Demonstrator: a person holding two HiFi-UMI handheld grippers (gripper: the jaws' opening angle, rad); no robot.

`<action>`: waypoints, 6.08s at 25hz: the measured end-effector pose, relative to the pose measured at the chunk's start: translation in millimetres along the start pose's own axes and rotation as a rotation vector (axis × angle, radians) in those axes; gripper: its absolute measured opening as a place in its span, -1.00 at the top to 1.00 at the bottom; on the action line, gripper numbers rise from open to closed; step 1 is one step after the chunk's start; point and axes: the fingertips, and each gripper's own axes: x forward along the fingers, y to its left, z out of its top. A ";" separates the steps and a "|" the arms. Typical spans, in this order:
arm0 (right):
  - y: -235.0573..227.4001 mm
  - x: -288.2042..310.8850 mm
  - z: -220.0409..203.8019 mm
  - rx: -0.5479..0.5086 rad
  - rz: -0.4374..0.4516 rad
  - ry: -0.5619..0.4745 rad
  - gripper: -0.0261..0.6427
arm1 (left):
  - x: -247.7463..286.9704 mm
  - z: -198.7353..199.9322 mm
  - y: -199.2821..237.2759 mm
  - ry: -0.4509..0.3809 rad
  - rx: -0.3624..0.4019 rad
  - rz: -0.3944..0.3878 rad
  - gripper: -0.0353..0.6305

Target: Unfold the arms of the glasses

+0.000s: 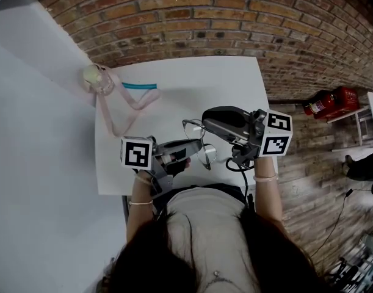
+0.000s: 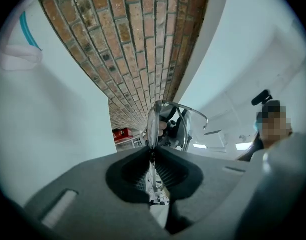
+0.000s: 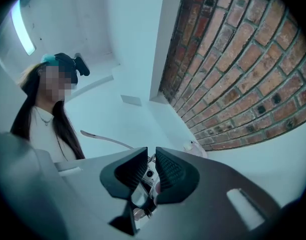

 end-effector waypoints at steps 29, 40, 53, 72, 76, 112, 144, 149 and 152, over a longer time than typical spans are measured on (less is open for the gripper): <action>10.2 -19.0 14.1 -0.018 0.003 -0.120 0.79 | -4.1 11.6 10.1 -0.109 -0.128 0.009 0.80; 12.4 -23.2 16.5 -0.023 0.012 -0.145 0.80 | -10.4 18.9 14.4 -0.154 -0.135 0.026 0.80; 15.8 -28.0 20.0 -0.023 0.022 -0.161 0.80 | -17.1 26.0 17.3 -0.206 -0.146 0.043 0.80; 15.8 -31.2 22.3 -0.030 0.024 -0.186 0.81 | -32.7 38.0 25.2 -0.284 -0.164 0.044 0.80; 16.7 -31.9 22.9 -0.030 0.026 -0.191 0.81 | -35.4 39.6 25.9 -0.296 -0.163 0.046 0.80; 16.0 -38.2 26.5 -0.032 0.020 -0.222 0.80 | -37.9 39.9 26.6 -0.311 -0.162 0.053 0.80; -20.8 -61.5 17.5 -0.056 -0.276 -0.269 0.91 | -40.7 42.9 14.2 -0.345 -0.193 -0.023 0.80; -35.2 -60.2 5.5 -0.083 -0.390 -0.222 0.91 | -38.9 43.0 13.3 -0.342 -0.200 -0.037 0.80; -47.4 -65.8 3.6 -0.093 -0.480 -0.229 0.92 | -38.1 42.8 12.6 -0.334 -0.197 -0.035 0.80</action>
